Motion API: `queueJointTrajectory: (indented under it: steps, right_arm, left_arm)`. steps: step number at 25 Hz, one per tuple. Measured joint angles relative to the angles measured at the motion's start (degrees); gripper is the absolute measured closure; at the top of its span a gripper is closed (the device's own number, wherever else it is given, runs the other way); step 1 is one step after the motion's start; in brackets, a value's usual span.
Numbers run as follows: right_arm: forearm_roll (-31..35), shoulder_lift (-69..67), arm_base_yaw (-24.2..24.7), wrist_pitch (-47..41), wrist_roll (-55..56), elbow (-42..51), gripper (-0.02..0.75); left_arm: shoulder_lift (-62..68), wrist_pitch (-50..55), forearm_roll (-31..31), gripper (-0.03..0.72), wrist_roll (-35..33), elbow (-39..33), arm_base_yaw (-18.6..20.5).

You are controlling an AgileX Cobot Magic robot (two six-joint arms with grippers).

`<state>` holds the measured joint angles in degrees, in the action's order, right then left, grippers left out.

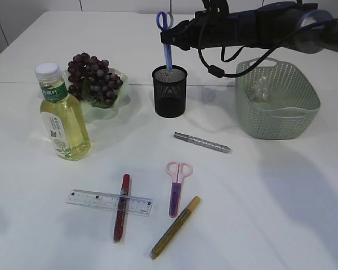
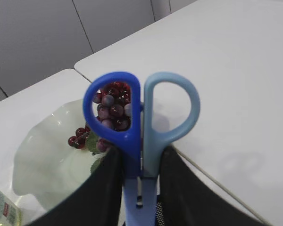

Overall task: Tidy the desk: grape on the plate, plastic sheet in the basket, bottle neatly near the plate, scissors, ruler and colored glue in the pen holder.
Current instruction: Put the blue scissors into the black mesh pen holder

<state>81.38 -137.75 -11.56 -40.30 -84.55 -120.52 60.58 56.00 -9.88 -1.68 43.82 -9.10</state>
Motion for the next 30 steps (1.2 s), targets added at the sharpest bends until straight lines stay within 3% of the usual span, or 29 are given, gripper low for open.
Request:
queueJointTrajectory:
  steps: [11,18,22,25,30]
  right_arm:
    - [1.2,-2.4,-0.4,2.2,-5.9,-0.1,0.510]
    - [1.4,-3.1,-0.4,2.2,-5.9,-0.3,0.344]
    - [0.7,-3.0,-0.4,2.2,-1.5,-0.3,0.318]
    - [-7.3,-1.1,-0.4,2.2,9.2,-0.3,0.318]
    - [-38.3,7.0,-1.2,-3.2,43.2,-0.3,0.318]
  left_arm:
    - [0.0,0.0,0.0,0.263,0.0,0.0,0.0]
    - [0.0,0.0,0.0,0.264,0.0,0.0,0.0]
    - [0.0,0.0,0.0,0.264,0.0,0.0,0.0]
    - [0.0,0.0,-0.1,0.264,0.0,0.0,0.0]
    - [0.0,0.0,-0.3,0.265,0.0,0.0,0.0]
